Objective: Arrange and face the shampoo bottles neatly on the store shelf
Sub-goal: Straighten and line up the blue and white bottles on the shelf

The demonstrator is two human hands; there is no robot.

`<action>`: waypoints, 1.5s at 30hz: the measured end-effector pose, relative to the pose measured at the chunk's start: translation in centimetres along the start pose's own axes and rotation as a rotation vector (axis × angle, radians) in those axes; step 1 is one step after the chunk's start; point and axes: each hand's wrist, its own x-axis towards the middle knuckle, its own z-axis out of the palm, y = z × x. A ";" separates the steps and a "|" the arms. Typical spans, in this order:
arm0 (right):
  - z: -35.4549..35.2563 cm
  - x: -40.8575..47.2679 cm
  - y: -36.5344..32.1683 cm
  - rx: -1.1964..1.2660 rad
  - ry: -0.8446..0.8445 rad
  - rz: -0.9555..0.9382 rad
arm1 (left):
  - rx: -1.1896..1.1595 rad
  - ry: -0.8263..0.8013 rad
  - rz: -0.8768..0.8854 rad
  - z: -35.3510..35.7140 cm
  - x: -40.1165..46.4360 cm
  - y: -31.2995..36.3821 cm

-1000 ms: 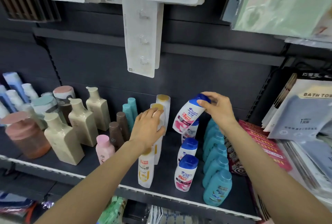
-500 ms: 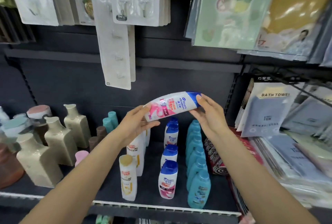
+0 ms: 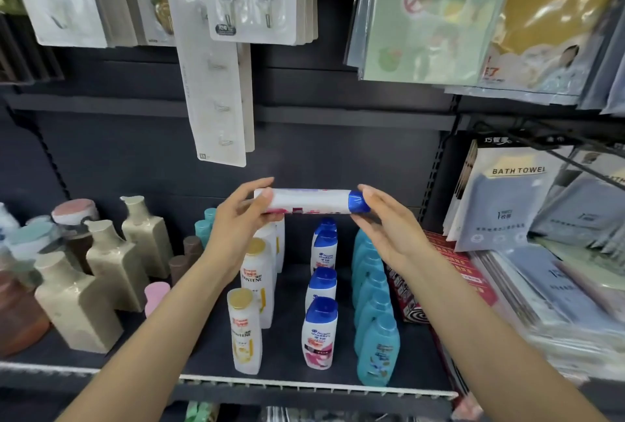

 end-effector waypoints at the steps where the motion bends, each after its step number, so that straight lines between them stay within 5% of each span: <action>1: 0.0 -0.1 0.0 0.028 -0.004 -0.004 | -0.005 0.002 0.008 -0.1 -0.1 0.1; 10: 0.1 -0.8 0.0 0.142 -0.072 -0.089 | 0.053 0.007 -0.081 0.1 -0.9 0.1; 21: -0.3 -1.1 0.3 0.164 -0.191 -0.110 | 0.126 0.023 0.123 0.2 -1.7 0.9; 27: -0.3 -1.0 -0.1 0.031 -0.060 -0.088 | 0.115 0.025 0.118 0.4 -1.5 1.3; 31: -0.2 -0.4 -0.5 -0.039 0.031 -0.008 | 0.066 -0.070 0.041 0.1 -1.3 1.2; 35: -0.6 -0.3 -0.6 -0.127 -0.081 -0.050 | -0.008 -0.028 -0.085 0.0 -0.9 1.1; 45: -0.5 1.4 0.3 -0.129 -0.075 -0.149 | 0.156 -0.025 -0.464 0.5 1.5 -1.6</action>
